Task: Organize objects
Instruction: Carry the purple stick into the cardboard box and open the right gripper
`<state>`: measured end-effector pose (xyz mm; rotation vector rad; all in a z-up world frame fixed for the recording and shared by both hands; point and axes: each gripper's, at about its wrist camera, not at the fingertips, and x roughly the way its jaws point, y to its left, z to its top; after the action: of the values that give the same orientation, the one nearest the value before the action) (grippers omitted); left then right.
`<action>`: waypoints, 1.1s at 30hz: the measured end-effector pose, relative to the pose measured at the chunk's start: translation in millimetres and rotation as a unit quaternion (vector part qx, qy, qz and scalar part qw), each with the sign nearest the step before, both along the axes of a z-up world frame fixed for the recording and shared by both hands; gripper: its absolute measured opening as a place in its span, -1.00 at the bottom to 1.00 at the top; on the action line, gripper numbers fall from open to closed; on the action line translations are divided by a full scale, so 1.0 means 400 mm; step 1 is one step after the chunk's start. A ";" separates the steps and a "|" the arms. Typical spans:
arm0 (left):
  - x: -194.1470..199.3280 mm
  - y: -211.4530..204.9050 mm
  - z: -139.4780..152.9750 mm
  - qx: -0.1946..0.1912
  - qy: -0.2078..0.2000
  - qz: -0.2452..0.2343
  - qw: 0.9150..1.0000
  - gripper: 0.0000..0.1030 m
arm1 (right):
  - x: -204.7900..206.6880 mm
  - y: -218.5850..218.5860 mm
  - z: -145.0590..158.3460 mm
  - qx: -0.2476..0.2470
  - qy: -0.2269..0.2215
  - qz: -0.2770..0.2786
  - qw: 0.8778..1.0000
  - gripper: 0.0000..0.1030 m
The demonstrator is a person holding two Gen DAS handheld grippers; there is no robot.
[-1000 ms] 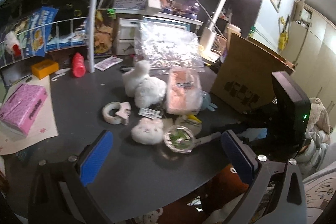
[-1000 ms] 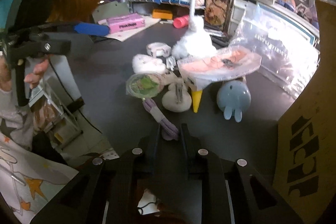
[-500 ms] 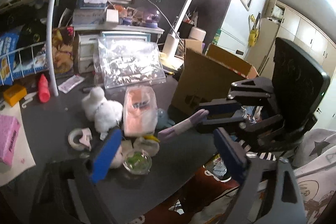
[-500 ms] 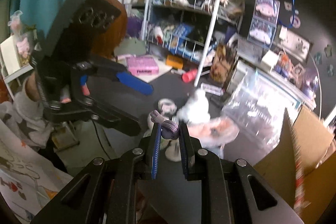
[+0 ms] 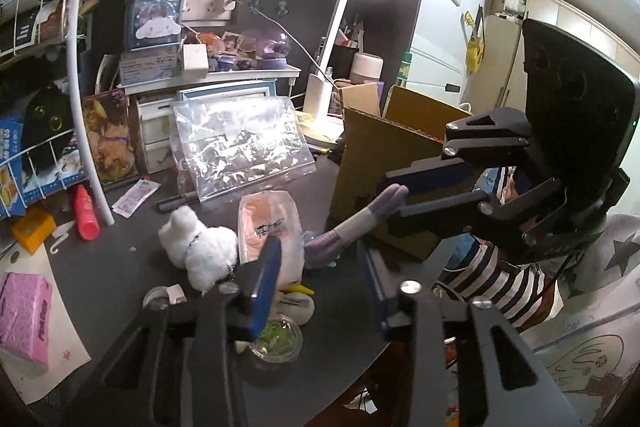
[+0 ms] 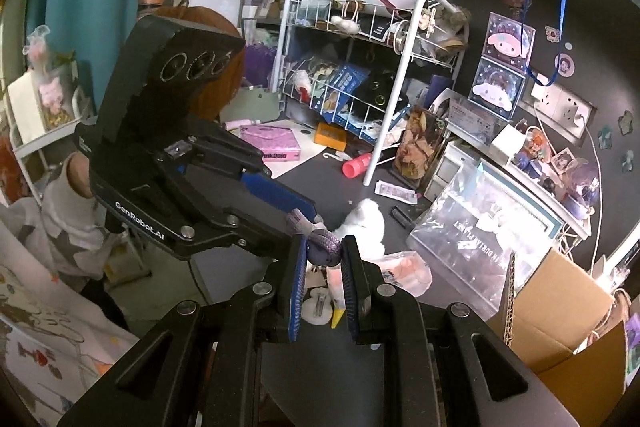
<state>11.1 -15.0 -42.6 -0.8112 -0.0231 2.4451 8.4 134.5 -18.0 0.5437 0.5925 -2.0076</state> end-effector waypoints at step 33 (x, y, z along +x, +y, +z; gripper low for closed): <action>-0.098 0.295 0.157 -0.082 0.041 -0.098 0.991 -0.44 | -0.053 0.268 0.070 -0.035 0.021 -0.091 0.995 -0.76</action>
<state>-28.1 103.0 20.3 -0.7437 0.2791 2.3122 -12.6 241.8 9.9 0.5315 0.5113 -2.2080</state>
